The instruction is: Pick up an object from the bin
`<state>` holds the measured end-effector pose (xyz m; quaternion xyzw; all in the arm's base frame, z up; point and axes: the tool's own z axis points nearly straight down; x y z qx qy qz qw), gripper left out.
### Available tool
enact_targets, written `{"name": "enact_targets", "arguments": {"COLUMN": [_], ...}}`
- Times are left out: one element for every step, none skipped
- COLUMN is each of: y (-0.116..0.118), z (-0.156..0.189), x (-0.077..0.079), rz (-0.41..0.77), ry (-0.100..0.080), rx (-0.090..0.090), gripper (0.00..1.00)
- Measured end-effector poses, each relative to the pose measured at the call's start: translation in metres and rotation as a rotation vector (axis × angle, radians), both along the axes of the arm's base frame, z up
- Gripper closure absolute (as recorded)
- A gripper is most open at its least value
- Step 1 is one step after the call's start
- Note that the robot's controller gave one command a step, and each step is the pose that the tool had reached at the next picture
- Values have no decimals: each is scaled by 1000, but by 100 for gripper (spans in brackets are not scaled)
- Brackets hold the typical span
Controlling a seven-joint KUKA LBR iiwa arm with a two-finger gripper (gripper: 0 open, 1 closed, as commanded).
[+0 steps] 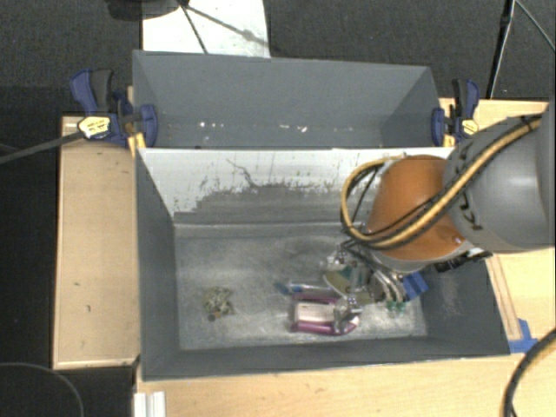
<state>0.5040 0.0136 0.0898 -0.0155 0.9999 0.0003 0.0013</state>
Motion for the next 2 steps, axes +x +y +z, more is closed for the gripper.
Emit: {"name": "enact_targets", "arguments": {"y": [-5,-5], "z": [121,117], "x": [-14,-15], "rz": [-23,-23], "ry": [-7,0], "rx": [0,0], "gripper": [100,0]}}
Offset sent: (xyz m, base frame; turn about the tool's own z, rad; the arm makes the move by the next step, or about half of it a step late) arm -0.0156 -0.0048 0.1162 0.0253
